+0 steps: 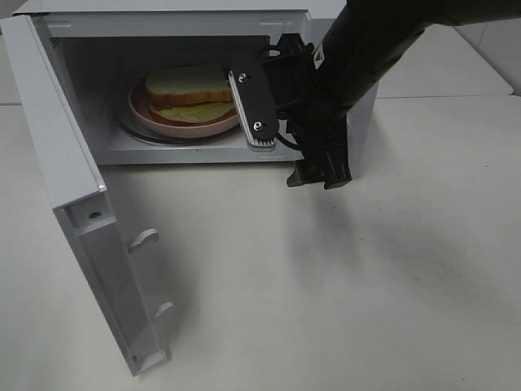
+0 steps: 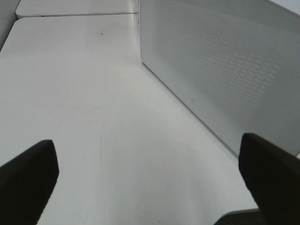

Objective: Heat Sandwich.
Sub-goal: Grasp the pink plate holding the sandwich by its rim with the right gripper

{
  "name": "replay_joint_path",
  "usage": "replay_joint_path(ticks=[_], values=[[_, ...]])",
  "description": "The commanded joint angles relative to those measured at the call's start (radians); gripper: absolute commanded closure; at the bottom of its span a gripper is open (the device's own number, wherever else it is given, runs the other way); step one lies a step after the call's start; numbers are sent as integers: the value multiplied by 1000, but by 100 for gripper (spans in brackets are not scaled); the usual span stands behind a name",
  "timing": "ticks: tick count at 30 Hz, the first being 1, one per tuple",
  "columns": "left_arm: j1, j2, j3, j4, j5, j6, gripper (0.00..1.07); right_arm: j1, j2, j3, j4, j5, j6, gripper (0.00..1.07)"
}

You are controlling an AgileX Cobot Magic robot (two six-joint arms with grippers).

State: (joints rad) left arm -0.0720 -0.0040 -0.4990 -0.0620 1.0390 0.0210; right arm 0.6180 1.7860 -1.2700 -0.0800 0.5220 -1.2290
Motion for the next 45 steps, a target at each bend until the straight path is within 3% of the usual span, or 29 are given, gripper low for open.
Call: replay_joint_path(ticks=[1, 12, 21, 45], values=[[2, -23, 3, -8, -2, -4, 5, 3, 36, -49, -3, 8, 0, 14], [2, -23, 3, -8, -2, -4, 5, 14, 155, -183, -11, -18, 9, 15], [2, -23, 3, -8, -2, -4, 5, 37, 335, -369, -13, -14, 27, 18], [2, -23, 3, 20, -1, -5, 5, 37, 629, -781, -25, 70, 85, 22]])
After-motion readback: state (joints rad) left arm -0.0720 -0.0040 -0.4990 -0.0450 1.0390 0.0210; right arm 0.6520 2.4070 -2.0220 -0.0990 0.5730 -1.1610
